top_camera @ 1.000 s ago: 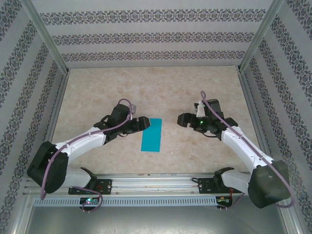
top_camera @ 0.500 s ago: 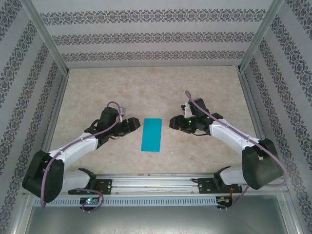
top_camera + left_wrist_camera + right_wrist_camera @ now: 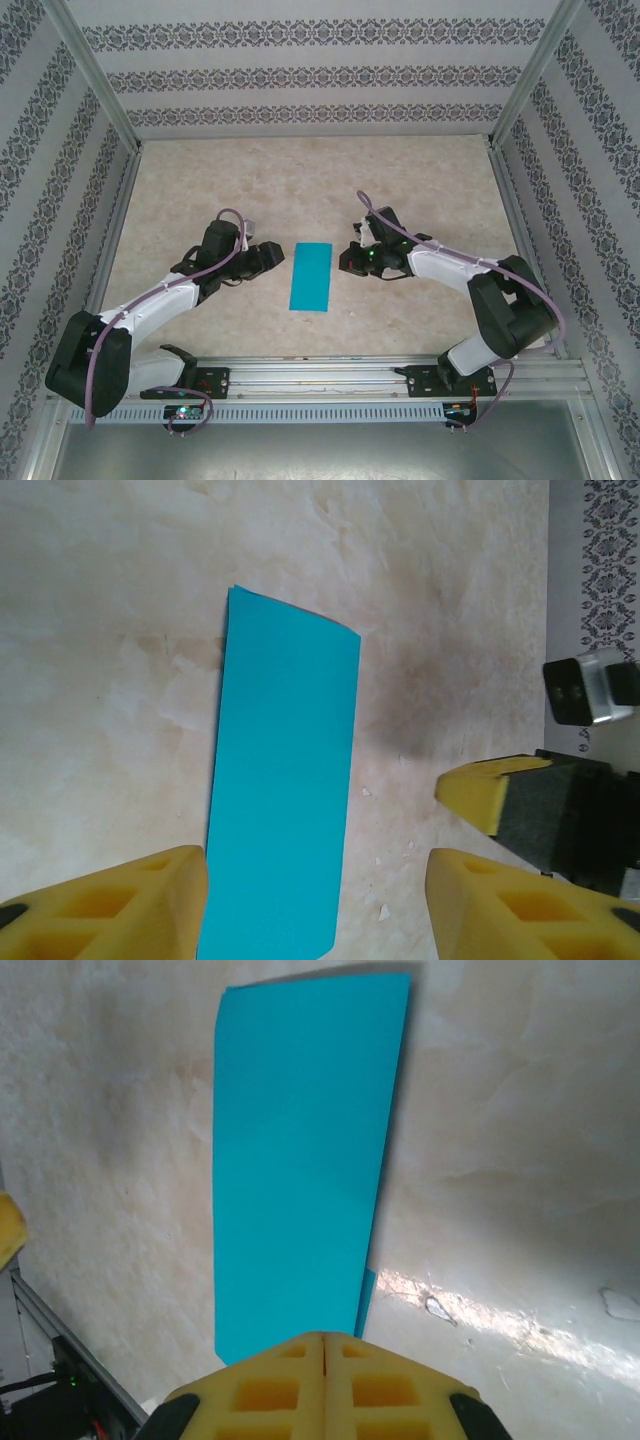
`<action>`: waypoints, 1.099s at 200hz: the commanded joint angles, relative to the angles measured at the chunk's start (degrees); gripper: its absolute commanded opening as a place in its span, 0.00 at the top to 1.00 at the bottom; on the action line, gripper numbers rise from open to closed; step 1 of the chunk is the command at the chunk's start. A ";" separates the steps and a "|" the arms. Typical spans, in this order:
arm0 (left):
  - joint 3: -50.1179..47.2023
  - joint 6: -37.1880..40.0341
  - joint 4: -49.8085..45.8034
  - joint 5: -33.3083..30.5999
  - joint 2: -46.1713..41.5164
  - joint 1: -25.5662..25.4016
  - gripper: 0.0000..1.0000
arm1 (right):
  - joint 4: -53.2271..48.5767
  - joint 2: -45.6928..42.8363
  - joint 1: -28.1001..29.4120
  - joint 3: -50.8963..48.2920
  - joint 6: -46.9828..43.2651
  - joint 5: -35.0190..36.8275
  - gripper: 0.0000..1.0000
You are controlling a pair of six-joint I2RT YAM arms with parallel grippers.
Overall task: Fold a paper plane with a square sheet of paper (fold left side to right side)
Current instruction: Third fold the triangle at the center of the table.
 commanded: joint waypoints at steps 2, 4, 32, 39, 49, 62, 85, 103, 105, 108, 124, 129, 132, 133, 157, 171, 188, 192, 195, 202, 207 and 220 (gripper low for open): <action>-0.55 0.43 0.23 1.02 0.31 0.89 0.42 | 3.27 2.76 1.77 1.38 0.85 -1.61 1.00; -0.58 0.37 0.25 1.01 0.41 0.92 0.43 | 3.29 3.02 1.93 1.44 0.86 -1.63 1.00; -0.77 0.21 0.26 0.81 0.65 0.93 0.45 | 4.11 5.95 3.58 2.60 1.19 -1.82 1.00; -0.74 0.24 0.19 0.82 0.72 0.95 0.46 | 4.25 6.63 3.99 2.90 1.21 -1.81 1.00; -0.72 0.26 0.13 0.89 0.85 0.95 0.46 | 4.45 7.54 4.37 3.13 1.26 -1.90 1.00; -0.56 0.28 -0.09 0.89 1.00 0.90 0.47 | 4.73 8.42 4.72 3.39 1.39 -1.98 1.00; -0.32 0.60 -0.48 0.82 1.23 0.90 0.48 | 4.96 9.62 5.08 3.66 1.39 -2.08 1.00; -0.32 0.77 -0.83 0.67 1.26 0.94 0.49 | 4.87 10.38 5.09 3.74 1.22 -2.07 1.00; -0.31 0.78 -0.85 0.70 1.30 0.88 0.49 | 4.84 10.47 5.11 3.74 1.22 -2.08 1.00; -0.31 0.79 -0.95 0.71 1.26 0.91 0.49 | 4.76 10.63 5.12 3.74 1.15 -2.08 1.00; -0.37 0.87 -1.06 0.80 1.31 0.91 0.49 | 4.27 11.42 5.10 3.83 0.62 -2.08 1.00; -0.34 0.88 -1.19 0.90 1.26 0.95 0.49 | 3.93 11.69 5.09 3.91 0.41 -2.08 1.00; -0.30 0.90 -1.22 0.91 1.33 0.89 0.49 | 3.70 11.86 5.08 3.96 0.20 -1.96 1.00; -0.26 0.89 -1.27 0.90 1.29 0.88 0.49 | 3.60 11.89 5.13 3.99 0.14 -1.93 1.00; -0.13 1.30 -2.09 1.22 1.35 0.92 0.50 | 2.12 13.01 5.04 4.39 -1.11 -1.57 1.00; -0.13 1.50 -2.69 1.69 1.36 0.85 0.51 | 0.31 13.42 5.04 5.00 -2.38 -0.67 1.00; -0.27 1.62 -3.30 2.39 1.43 0.79 0.51 | -2.99 13.77 5.08 6.15 -4.88 1.14 1.00; -0.22 1.59 -3.42 2.57 1.54 0.86 0.51 | -3.84 13.90 5.09 6.48 -5.54 1.65 1.00; -0.30 1.53 -3.49 2.70 1.60 0.84 0.51 | -4.56 14.01 5.09 6.78 -5.92 2.00 1.00; -0.39 1.24 -3.43 3.19 1.78 0.74 0.52 | -6.26 14.20 5.00 7.52 -7.16 2.96 1.00; -0.55 1.14 -3.30 3.63 1.96 0.70 0.52 | -7.50 14.36 5.04 8.09 -8.01 3.68 1.00; -0.77 0.63 -2.78 4.44 2.61 0.34 0.52 | -9.88 14.59 4.99 9.15 -9.59 5.62 1.00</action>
